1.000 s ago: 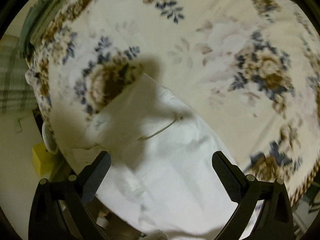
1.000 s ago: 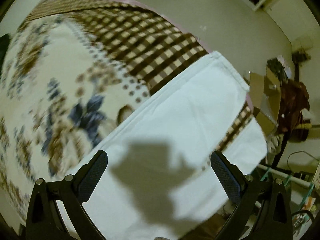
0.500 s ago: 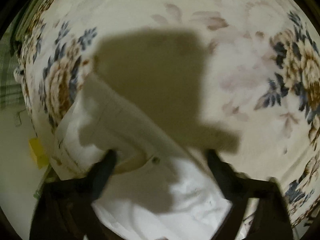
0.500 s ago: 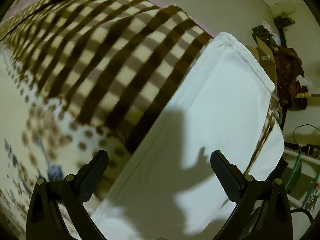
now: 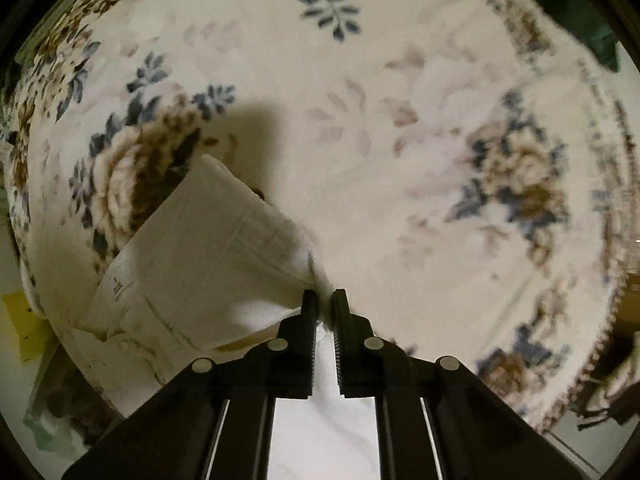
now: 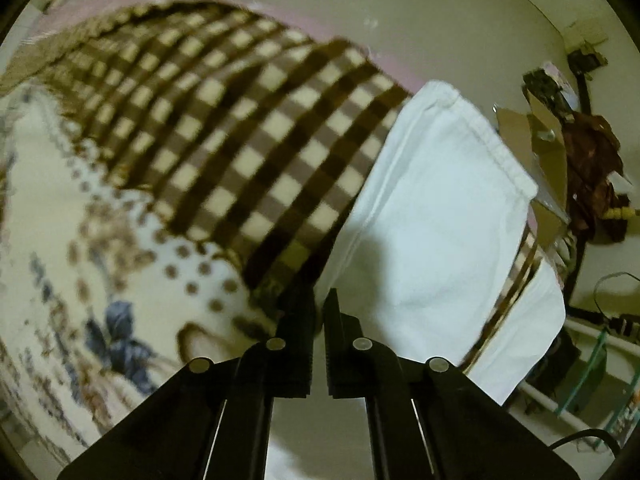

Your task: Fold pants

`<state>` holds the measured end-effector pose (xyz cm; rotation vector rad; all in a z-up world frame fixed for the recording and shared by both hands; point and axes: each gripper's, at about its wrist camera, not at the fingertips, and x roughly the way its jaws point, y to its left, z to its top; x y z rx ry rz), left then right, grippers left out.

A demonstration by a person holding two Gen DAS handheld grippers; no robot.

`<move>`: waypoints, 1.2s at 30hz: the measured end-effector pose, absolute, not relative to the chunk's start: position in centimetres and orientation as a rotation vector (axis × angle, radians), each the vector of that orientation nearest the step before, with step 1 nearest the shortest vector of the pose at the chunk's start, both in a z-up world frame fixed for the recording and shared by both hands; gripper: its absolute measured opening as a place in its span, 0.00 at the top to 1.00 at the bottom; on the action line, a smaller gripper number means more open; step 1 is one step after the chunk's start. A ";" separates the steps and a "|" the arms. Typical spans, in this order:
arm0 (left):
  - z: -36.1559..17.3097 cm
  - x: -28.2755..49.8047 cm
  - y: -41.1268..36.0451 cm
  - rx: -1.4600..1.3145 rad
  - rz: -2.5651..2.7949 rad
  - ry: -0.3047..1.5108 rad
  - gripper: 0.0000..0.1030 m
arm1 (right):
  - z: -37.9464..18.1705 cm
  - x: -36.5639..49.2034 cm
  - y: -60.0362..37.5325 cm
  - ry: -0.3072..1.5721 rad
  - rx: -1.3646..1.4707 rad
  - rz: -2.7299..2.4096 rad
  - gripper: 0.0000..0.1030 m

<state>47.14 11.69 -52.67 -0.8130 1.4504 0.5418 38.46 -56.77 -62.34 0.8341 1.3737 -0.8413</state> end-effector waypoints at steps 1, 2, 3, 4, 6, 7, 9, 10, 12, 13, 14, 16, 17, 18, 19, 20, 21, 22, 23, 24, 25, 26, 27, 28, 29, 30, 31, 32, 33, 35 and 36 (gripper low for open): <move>-51.6 46.5 11.9 -0.825 0.520 1.427 0.95 | -61.0 37.5 -56.6 1.346 0.835 -0.823 0.96; -51.0 45.6 12.4 -0.837 0.501 1.407 0.95 | -59.8 36.4 -56.0 1.324 0.836 -0.810 0.96; -50.2 44.6 12.8 -0.844 0.479 1.385 0.95 | -58.9 35.7 -56.2 1.305 0.838 -0.796 0.96; -49.4 43.3 12.8 -0.846 0.452 1.360 0.95 | -57.7 34.9 -55.9 1.282 0.839 -0.780 0.96; -48.2 40.6 12.5 -0.851 0.409 1.326 0.96 | -55.2 32.2 -55.4 1.230 0.844 -0.747 0.96; -47.3 39.0 12.8 -0.853 0.384 1.306 0.96 | -54.1 31.2 -55.4 1.209 0.851 -0.735 0.96; -46.5 37.0 12.5 -0.857 0.348 1.278 0.96 | -51.9 27.8 -54.8 1.157 0.864 -0.705 0.96; -46.0 35.5 12.7 -0.865 0.331 1.264 0.96 | -51.3 26.4 -54.8 1.141 0.869 -0.697 0.96; -45.8 33.3 12.8 -0.860 0.303 1.246 0.96 | -50.4 22.5 -54.0 1.112 0.875 -0.679 0.96; -45.9 31.9 12.9 -0.854 0.289 1.239 0.96 | -50.1 20.9 -53.8 1.105 0.870 -0.677 0.96; -46.1 30.2 12.9 -0.832 0.279 1.241 0.96 | -50.2 18.5 -53.3 1.100 0.861 -0.676 0.96; -47.4 28.0 12.7 -0.802 0.276 1.255 0.96 | -51.1 15.2 -53.1 1.113 0.858 -0.685 0.96; -48.4 26.7 12.7 -0.779 0.283 1.271 0.96 | -52.2 12.9 -52.8 1.127 0.870 -0.692 0.96; -49.8 25.0 12.9 -0.761 0.296 1.295 0.96 | -53.0 11.8 -52.8 1.137 0.876 -0.698 0.96; -50.8 24.0 13.0 -0.757 0.309 1.315 0.96 | -54.3 10.0 -52.5 1.150 0.883 -0.706 0.96; -52.2 22.7 13.3 -0.755 0.328 1.340 0.96 | -55.5 8.7 -52.4 1.160 0.886 -0.713 0.96; -54.0 21.4 13.6 -0.748 0.361 1.368 0.98 | -56.4 7.9 -52.5 1.169 0.890 -0.718 0.96; -55.2 20.4 13.8 -0.743 0.382 1.382 0.99 | -57.6 6.8 -52.5 1.179 0.893 -0.723 0.96; -56.4 19.6 14.0 -0.742 0.400 1.399 0.99 | -59.1 5.7 -52.4 1.195 0.888 -0.733 0.96; -57.8 18.8 14.2 -0.742 0.416 1.422 0.99 | -60.2 4.9 -52.5 1.203 0.890 -0.739 0.96; -59.4 17.9 14.2 -0.746 0.431 1.446 0.99 | -61.6 4.0 -52.5 1.215 0.902 -0.745 0.96; -60.5 17.4 14.2 -0.738 0.439 1.465 0.99 | -63.3 3.0 -52.6 1.233 0.918 -0.755 0.96; -61.4 16.9 14.0 -0.723 0.447 1.482 0.99 | -64.3 2.7 -52.8 1.244 0.925 -0.757 0.96; -62.2 16.5 13.8 -0.705 0.454 1.494 0.99 | -65.7 1.9 -52.9 1.263 0.940 -0.755 0.96; -62.7 16.3 13.5 -0.688 0.457 1.500 0.99 | -66.9 1.5 -53.1 1.278 0.950 -0.754 0.96; -62.9 16.1 13.2 -0.668 0.458 1.503 0.99 | -67.7 1.3 -53.1 1.290 0.952 -0.751 0.96; -63.1 16.0 12.9 -0.653 0.458 1.503 0.99 | -68.7 0.9 -53.4 1.314 0.958 -0.743 0.95; -63.1 15.9 12.6 -0.649 0.459 1.508 0.98 | -69.3 0.6 -53.7 1.337 0.965 -0.730 0.87; -62.9 15.8 12.2 -0.644 0.463 1.512 0.98 | -69.6 0.3 -54.0 1.361 0.952 -0.728 0.80; -62.0 15.4 11.5 -0.620 0.472 1.513 0.98 | -69.1 -0.2 -54.3 1.374 0.894 -0.716 0.54; -61.0 15.1 11.0 -0.601 0.480 1.501 0.97 | -68.4 0.1 -54.3 1.371 0.856 -0.709 0.41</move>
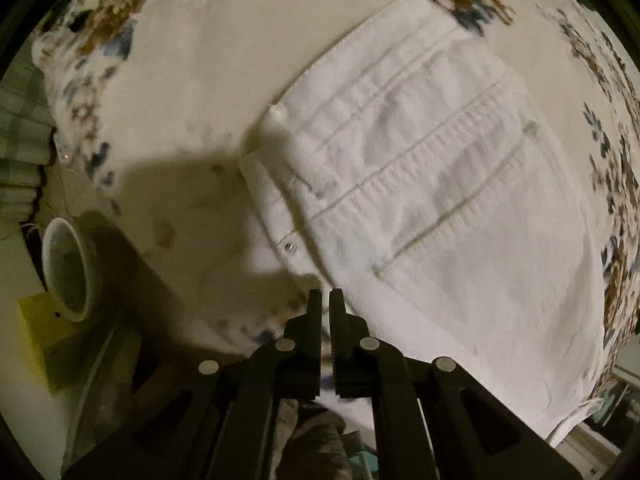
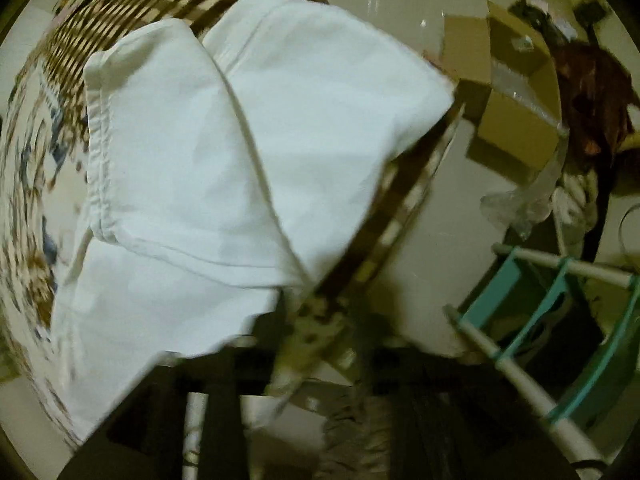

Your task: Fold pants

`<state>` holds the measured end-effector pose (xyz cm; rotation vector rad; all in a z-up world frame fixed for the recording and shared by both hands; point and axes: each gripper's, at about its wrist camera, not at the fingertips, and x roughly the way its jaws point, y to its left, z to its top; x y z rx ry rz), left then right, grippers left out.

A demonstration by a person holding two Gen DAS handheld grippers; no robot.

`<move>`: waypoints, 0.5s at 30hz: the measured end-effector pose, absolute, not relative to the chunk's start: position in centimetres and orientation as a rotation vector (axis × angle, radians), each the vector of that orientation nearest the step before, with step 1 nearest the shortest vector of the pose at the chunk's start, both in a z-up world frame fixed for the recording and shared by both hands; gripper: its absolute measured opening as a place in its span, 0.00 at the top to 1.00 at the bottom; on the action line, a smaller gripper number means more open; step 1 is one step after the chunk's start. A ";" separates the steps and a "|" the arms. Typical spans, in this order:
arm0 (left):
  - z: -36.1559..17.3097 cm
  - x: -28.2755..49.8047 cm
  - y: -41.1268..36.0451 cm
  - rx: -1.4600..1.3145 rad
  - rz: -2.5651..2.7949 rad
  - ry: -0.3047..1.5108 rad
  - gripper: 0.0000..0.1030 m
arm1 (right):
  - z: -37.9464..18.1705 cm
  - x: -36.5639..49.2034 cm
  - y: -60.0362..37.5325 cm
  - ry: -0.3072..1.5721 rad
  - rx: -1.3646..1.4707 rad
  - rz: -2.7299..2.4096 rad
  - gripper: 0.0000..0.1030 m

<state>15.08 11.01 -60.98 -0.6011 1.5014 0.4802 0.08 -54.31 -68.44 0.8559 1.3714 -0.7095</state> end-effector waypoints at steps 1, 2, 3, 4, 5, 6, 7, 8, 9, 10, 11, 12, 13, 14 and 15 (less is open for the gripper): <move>-60.0 14.9 10.6 -0.581 0.492 1.486 0.97 | -67.4 0.2 -54.1 1.365 0.788 -0.701 0.36; -58.9 14.6 10.0 -0.554 0.504 1.464 0.97 | -66.5 0.6 -53.7 1.353 0.731 -0.687 0.35; -57.7 14.5 9.2 -0.530 0.504 1.439 0.97 | -65.4 1.4 -53.1 1.335 0.648 -0.661 0.34; -56.8 14.5 8.4 -0.506 0.503 1.418 0.96 | -64.7 2.2 -52.4 1.326 0.565 -0.636 0.30; -55.9 14.6 7.3 -0.476 0.495 1.392 0.92 | -64.2 3.3 -51.5 1.318 0.475 -0.602 0.28; -55.2 14.9 6.3 -0.449 0.479 1.366 0.82 | -64.1 4.5 -50.6 1.312 0.392 -0.564 0.28; -54.5 15.4 5.0 -0.413 0.458 1.346 0.71 | -64.2 5.6 -49.7 1.313 0.322 -0.540 0.28; -54.3 16.0 3.9 -0.382 0.442 1.344 0.39 | -64.7 7.4 -48.4 1.314 0.204 -0.499 0.28; -54.4 16.9 2.2 -0.343 0.415 1.347 0.16 | -65.2 8.7 -47.5 1.316 0.130 -0.467 0.28; -54.4 17.6 1.4 -0.328 0.400 1.346 0.16 | -65.9 10.3 -46.5 1.320 0.048 -0.434 0.28; -54.7 18.0 0.4 -0.314 0.385 1.339 0.16 | -66.6 11.3 -45.8 1.326 -0.013 -0.417 0.28; -54.8 18.5 -1.2 -0.293 0.371 1.330 0.16 | -67.6 12.4 -45.0 1.336 -0.096 -0.396 0.28; -54.9 18.6 -1.2 -0.274 0.359 1.327 0.16 | -68.4 13.3 -44.3 1.346 -0.158 -0.389 0.28; -55.1 18.6 -1.9 -0.260 0.350 1.326 0.16 | -69.1 13.8 -44.2 1.352 -0.205 -0.391 0.28; -55.4 18.9 -3.1 -0.252 0.336 1.327 0.16 | -69.6 14.1 -44.1 1.354 -0.231 -0.394 0.28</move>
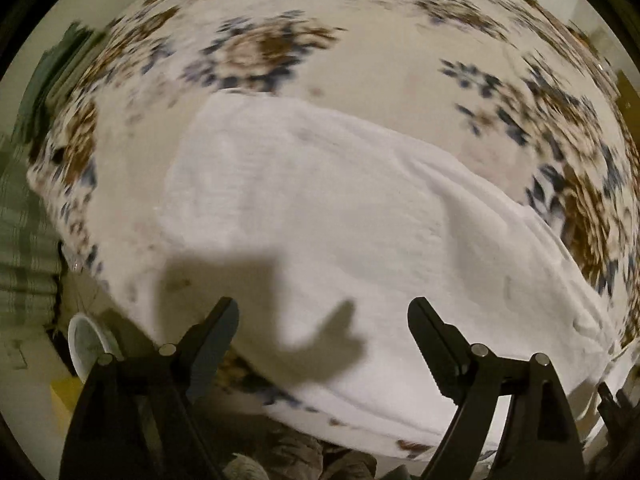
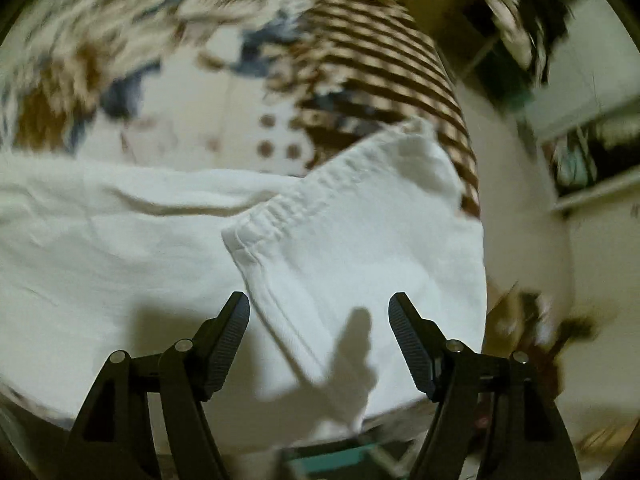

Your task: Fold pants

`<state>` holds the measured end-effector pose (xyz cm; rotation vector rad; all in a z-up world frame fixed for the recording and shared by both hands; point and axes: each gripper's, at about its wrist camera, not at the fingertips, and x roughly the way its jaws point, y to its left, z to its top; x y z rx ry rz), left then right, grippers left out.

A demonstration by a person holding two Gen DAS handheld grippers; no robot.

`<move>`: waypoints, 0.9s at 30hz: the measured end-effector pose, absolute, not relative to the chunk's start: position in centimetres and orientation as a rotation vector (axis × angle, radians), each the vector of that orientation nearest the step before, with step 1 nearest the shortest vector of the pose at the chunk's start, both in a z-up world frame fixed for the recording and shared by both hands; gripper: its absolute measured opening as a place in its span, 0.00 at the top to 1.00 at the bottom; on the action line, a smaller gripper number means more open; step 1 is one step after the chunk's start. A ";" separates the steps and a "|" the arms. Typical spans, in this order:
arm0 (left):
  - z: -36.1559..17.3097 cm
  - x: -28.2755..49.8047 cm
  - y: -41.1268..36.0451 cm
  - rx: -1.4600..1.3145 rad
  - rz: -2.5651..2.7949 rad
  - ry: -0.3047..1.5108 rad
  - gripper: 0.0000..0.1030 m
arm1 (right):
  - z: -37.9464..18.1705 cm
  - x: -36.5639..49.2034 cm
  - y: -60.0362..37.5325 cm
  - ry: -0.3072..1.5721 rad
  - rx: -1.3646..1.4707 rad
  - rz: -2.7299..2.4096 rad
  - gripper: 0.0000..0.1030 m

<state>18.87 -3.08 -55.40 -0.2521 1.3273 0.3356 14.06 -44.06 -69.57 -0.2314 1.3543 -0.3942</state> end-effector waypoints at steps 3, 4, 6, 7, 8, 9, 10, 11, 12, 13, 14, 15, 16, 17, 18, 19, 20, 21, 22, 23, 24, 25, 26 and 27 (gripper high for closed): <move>-56.3 19.1 -3.6 -0.266 0.303 1.344 0.16 | -69.6 13.5 -46.0 1.321 -0.234 -0.461 0.62; -56.4 19.1 -3.7 -0.266 0.298 1.345 0.16 | -69.1 12.9 -48.0 1.308 -0.188 -0.537 0.94; -56.6 19.1 -4.6 -0.256 0.291 1.347 0.16 | -68.0 11.4 -52.8 1.286 -0.025 -0.653 0.97; -56.7 19.1 -4.6 -0.259 0.288 1.350 0.16 | -67.6 10.2 -56.0 1.283 0.100 -0.728 0.97; -56.7 18.9 -5.1 -0.263 0.286 1.354 0.16 | -67.7 8.9 -58.9 1.290 0.215 -0.795 0.97; -57.0 18.9 -5.0 -0.267 0.287 1.363 0.16 | -67.9 8.0 -61.0 1.301 0.298 -0.836 0.97; -57.2 18.8 -5.1 -0.272 0.289 1.373 0.16 | -68.5 6.7 -63.4 1.319 0.407 -0.871 0.97; -57.4 18.7 -5.2 -0.279 0.292 1.383 0.16 | -69.3 5.2 -66.1 1.339 0.555 -0.900 0.95; -57.6 18.5 -5.3 -0.285 0.296 1.393 0.16 | -69.5 4.4 -67.4 1.350 0.626 -0.920 0.94; -57.8 18.3 -5.3 -0.289 0.300 1.404 0.16 | -69.3 3.7 -68.5 1.343 0.702 -0.926 0.89; -57.8 18.2 -5.4 -0.287 0.303 1.409 0.16 | -68.3 3.5 -69.0 1.286 0.747 -0.879 0.78; -57.8 18.0 -5.5 -0.278 0.306 1.412 0.16 | -67.2 3.6 -68.8 1.258 0.725 -0.841 0.67; -57.8 17.9 -5.6 -0.266 0.309 1.414 0.16 | -66.1 4.5 -67.9 1.241 0.655 -0.791 0.42; -57.8 17.8 -5.8 -0.252 0.313 1.414 0.16 | -64.9 6.1 -66.0 1.230 0.538 -0.710 0.31; -57.9 17.7 -6.0 -0.230 0.316 1.414 0.16 | -64.3 7.4 -64.2 1.233 0.445 -0.647 0.31; -58.0 17.7 -6.1 -0.216 0.317 1.416 0.16 | -64.2 8.5 -62.4 1.243 0.354 -0.598 0.31; -58.1 17.8 -6.3 -0.199 0.320 1.420 0.16 | -64.3 10.5 -59.7 1.262 0.188 -0.535 0.31; -58.2 17.9 -6.5 -0.180 0.324 1.425 0.16 | -64.7 11.5 -57.3 1.262 0.072 -0.495 0.31; -58.3 18.1 -6.6 -0.172 0.325 1.426 0.16 | -65.2 11.8 -54.7 1.258 -0.012 -0.463 0.31; -58.3 18.3 -6.9 -0.163 0.324 1.426 0.16 | -65.9 13.2 -52.5 1.260 -0.130 -0.415 0.31; -58.3 18.5 -7.2 -0.155 0.325 1.423 0.16 | -66.7 13.7 -50.7 1.262 -0.199 -0.384 0.31; -58.2 18.6 -7.4 -0.141 0.325 1.418 0.16 | -67.4 14.0 -49.0 1.265 -0.264 -0.370 0.31; -58.1 18.8 -7.6 -0.132 0.324 1.415 0.16 | -68.5 15.0 -47.8 1.276 -0.375 -0.362 0.31; -58.2 18.9 -7.7 -0.129 0.324 1.416 0.16 | -69.3 15.5 -47.1 1.284 -0.441 -0.361 0.31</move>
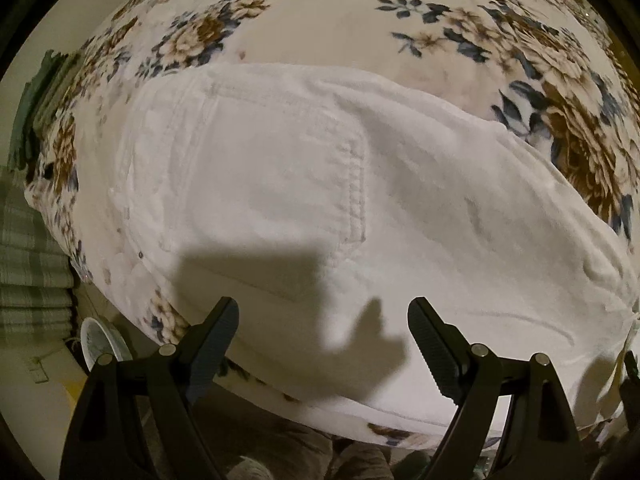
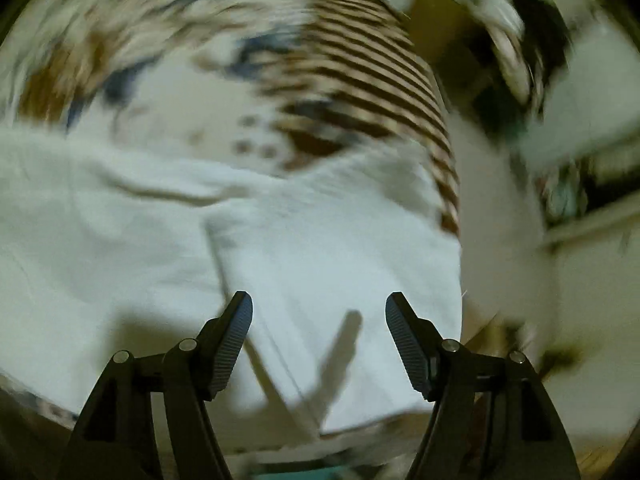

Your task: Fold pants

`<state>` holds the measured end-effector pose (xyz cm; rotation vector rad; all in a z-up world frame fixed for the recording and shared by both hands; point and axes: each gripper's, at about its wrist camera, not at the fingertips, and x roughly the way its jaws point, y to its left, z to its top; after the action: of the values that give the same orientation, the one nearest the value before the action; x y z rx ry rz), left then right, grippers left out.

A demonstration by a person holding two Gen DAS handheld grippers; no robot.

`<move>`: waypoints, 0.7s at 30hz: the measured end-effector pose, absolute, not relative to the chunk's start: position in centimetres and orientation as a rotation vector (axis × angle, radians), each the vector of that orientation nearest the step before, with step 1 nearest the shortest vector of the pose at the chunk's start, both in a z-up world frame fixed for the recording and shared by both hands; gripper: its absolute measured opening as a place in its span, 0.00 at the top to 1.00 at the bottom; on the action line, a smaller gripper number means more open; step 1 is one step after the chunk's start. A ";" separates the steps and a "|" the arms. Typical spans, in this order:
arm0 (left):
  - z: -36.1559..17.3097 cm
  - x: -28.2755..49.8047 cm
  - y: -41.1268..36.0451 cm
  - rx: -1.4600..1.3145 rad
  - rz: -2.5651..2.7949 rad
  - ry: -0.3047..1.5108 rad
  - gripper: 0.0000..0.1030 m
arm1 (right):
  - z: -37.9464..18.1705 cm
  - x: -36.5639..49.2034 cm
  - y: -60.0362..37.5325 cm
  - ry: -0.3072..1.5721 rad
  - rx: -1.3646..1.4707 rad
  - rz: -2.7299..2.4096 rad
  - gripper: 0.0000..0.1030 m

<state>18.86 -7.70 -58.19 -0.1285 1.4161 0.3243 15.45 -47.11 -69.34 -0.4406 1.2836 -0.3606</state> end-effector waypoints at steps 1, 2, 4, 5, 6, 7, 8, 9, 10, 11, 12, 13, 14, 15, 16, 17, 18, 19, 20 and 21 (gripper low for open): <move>-58.2 18.9 -7.7 -0.132 0.324 1.419 0.16 | -70.2 15.6 -47.1 1.296 -0.495 -0.365 0.31; -58.3 19.2 -7.6 -0.137 0.324 1.424 0.16 | -70.8 15.9 -47.3 1.308 -0.534 -0.383 0.31; -58.3 19.7 -7.1 -0.151 0.326 1.435 0.16 | -71.0 16.1 -48.6 1.304 -0.513 -0.444 0.41; -58.4 19.7 -6.9 -0.158 0.327 1.437 0.16 | -70.7 16.0 -49.7 1.303 -0.475 -0.489 0.69; -58.4 19.6 -6.7 -0.168 0.328 1.436 0.16 | -70.2 15.6 -52.0 1.313 -0.390 -0.569 0.85; -58.3 19.6 -6.5 -0.173 0.329 1.436 0.16 | -69.9 14.9 -53.6 1.324 -0.296 -0.625 0.93; -58.4 19.5 -6.3 -0.180 0.331 1.438 0.16 | -69.3 14.0 -57.2 1.345 -0.135 -0.707 0.93; -58.6 19.3 -6.1 -0.190 0.334 1.442 0.16 | -69.0 12.6 -61.2 1.368 0.048 -0.797 0.93; -58.8 19.2 -5.9 -0.200 0.335 1.446 0.16 | -69.0 11.3 -63.5 1.378 0.161 -0.851 0.93; -59.0 19.0 -5.5 -0.216 0.338 1.453 0.16 | -69.3 9.5 -67.3 1.399 0.336 -0.922 0.93; -59.2 18.8 -5.3 -0.231 0.341 1.461 0.16 | -69.7 8.1 -69.6 1.412 0.469 -0.940 0.93; -59.5 18.5 -4.9 -0.247 0.345 1.472 0.16 | -69.9 7.1 -71.0 1.408 0.566 -0.938 0.89; -59.7 18.3 -4.6 -0.261 0.349 1.481 0.16 | -70.0 5.8 -72.8 1.393 0.699 -0.936 0.81; -59.9 18.0 -4.3 -0.277 0.353 1.490 0.16 | -69.5 5.0 -73.5 1.387 0.751 -0.948 0.63; -59.9 17.8 -4.2 -0.282 0.355 1.492 0.16 | -68.8 4.7 -73.6 1.373 0.767 -0.946 0.54; -59.9 17.5 -4.0 -0.280 0.358 1.492 0.16 | -67.4 5.1 -73.1 1.326 0.754 -0.890 0.54; -60.0 17.3 -3.9 -0.272 0.360 1.492 0.16 | -66.6 5.6 -72.0 1.312 0.712 -0.842 0.52; -60.0 17.3 -3.7 -0.263 0.361 1.494 0.16 | -65.7 6.4 -70.3 1.309 0.625 -0.788 0.46; -60.1 17.2 -3.5 -0.257 0.362 1.495 0.16 | -64.6 8.2 -68.0 1.304 0.486 -0.715 0.40; -60.2 17.0 -3.4 -0.248 0.362 1.496 0.16 | -64.0 9.4 -65.6 1.296 0.381 -0.653 0.38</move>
<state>17.03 -3.42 -60.20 -0.2482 1.4961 0.3615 9.40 -65.58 -64.04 0.3812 1.2959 -0.6532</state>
